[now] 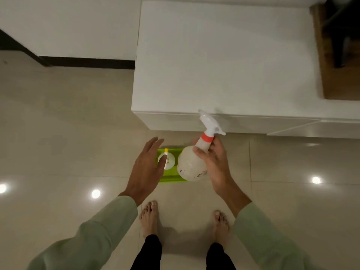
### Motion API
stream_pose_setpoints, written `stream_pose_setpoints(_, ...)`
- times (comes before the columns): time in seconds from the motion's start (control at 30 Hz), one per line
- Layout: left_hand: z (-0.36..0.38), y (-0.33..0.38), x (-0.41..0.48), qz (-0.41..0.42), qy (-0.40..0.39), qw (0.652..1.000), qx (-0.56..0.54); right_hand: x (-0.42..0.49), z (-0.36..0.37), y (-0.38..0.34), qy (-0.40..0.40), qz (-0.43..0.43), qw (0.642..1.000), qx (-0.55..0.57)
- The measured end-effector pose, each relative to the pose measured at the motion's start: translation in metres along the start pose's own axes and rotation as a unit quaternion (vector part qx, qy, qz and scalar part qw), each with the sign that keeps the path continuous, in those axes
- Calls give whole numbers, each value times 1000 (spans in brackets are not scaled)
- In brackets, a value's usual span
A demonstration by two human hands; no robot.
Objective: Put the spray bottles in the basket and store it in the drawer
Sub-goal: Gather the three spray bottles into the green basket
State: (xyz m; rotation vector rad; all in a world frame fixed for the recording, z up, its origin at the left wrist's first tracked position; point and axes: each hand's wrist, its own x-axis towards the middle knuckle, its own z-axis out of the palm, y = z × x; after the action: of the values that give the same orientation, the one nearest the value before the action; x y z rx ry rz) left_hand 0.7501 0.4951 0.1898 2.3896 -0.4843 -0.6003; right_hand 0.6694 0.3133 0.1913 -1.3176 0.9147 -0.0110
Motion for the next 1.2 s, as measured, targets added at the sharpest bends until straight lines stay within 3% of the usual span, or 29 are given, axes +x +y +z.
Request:
stream_pose_setpoints(0.23,47,-60,-26,-41,-37,998,-11,-11,36,115,128,18,983,-130)
stream_pose_setpoints(0.3,62,-80,-26,-42,-46,998,-10,-3,48,145,152,21,980,-124)
stream_pose_setpoints(0.6,111,-146,4,-35,-52,998,16,38,82,237,177,-98,963,-177)
stream_pose_setpoints(0.83,135,-164,22,-29,-52,998,4,50,88,277,172,-131,939,-267)
stream_pose_setpoints(1.13,146,-169,32,-44,-36,998,-4,58,77,291,55,-66,946,-312)
stream_pose_setpoints(1.2,145,-164,35,-45,-28,999,-2,56,68,288,61,-47,950,-303)
